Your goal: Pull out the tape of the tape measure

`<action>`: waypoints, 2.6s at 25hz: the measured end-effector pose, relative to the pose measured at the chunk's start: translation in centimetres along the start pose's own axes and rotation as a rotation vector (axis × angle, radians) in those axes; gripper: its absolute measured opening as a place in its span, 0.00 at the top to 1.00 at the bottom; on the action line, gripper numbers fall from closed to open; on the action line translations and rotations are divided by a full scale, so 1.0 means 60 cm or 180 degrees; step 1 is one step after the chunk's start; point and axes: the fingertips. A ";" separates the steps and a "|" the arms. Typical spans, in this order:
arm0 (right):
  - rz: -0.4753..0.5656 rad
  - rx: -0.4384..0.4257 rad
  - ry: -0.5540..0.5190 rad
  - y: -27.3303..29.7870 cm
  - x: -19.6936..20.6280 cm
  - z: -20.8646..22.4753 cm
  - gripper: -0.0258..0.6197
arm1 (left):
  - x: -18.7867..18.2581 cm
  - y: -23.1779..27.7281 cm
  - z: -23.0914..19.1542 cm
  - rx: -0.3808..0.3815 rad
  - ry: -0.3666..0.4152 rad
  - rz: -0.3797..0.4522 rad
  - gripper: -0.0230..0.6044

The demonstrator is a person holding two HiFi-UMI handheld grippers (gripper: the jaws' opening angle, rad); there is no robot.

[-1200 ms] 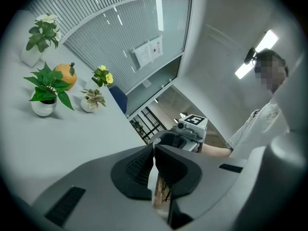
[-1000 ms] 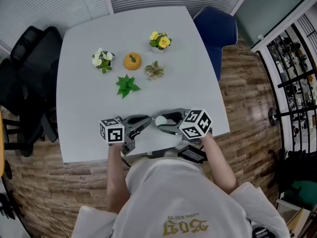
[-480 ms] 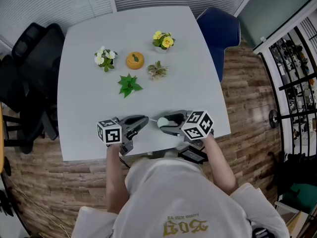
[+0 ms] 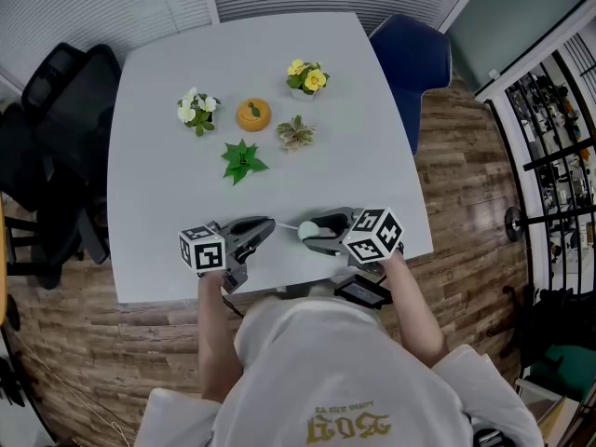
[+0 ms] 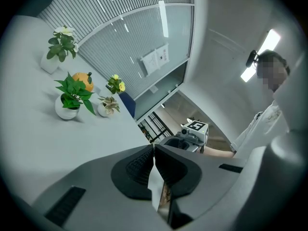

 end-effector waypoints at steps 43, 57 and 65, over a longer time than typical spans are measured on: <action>-0.0151 0.0059 0.0093 -0.024 0.037 0.034 0.61 | 0.005 -0.051 -0.062 -0.0542 -0.0127 0.0096 0.95; -0.0191 0.0052 0.0140 -0.027 0.045 0.045 0.61 | 0.013 -0.053 -0.077 -0.0663 -0.0186 0.0017 0.95; -0.0241 0.0049 0.0168 -0.030 0.053 0.050 0.61 | 0.008 -0.059 -0.085 -0.0730 -0.0198 0.0017 0.95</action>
Point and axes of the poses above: the fingertips, and each gripper's own axes: y forward along the fingers, z to its right, x out of its underside, and after that the axes turned 7 degrees about y, right-handed
